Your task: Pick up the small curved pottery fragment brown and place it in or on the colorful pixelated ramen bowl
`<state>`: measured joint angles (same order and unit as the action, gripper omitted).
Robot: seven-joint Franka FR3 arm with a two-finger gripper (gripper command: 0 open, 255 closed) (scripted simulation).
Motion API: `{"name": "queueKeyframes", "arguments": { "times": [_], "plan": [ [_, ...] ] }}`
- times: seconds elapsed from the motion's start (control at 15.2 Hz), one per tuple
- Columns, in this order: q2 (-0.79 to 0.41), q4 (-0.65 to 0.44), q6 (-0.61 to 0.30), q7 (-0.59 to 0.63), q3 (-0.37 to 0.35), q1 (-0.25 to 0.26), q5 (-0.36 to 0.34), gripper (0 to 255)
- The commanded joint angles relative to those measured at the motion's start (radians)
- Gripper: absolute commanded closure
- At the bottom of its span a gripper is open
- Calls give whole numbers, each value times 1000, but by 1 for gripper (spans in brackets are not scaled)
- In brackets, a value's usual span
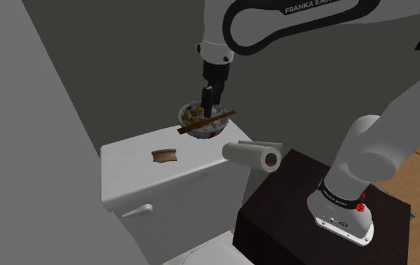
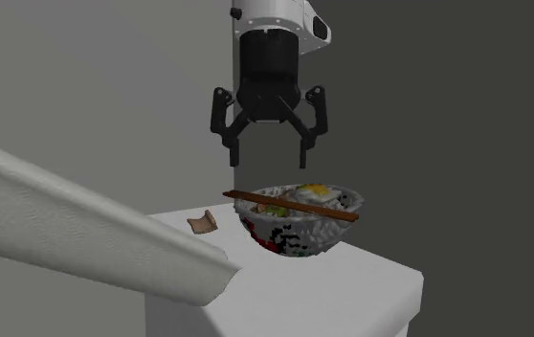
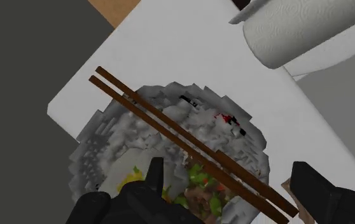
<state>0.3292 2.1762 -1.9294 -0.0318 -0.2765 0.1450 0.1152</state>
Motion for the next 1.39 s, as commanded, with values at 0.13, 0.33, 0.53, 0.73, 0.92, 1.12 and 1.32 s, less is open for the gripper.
{"name": "queueKeyframes", "arguments": {
  "times": [0.13, 0.33, 0.53, 0.73, 0.92, 1.12, 1.32],
  "plan": [
    [-123, -76, -36, 26, -52, 25, -15, 0],
    [-216, -140, -56, 52, -89, 46, -37, 0],
    [-313, -212, -69, 80, -124, 71, -67, 0],
    [-413, -291, -75, 109, -152, 102, -105, 0],
    [-515, -378, -73, 137, -174, 140, -148, 0],
    [-554, -389, -96, 147, -178, 155, -165, 0],
    [-568, -365, -132, 152, -176, 158, -172, 0]
  ]
}}
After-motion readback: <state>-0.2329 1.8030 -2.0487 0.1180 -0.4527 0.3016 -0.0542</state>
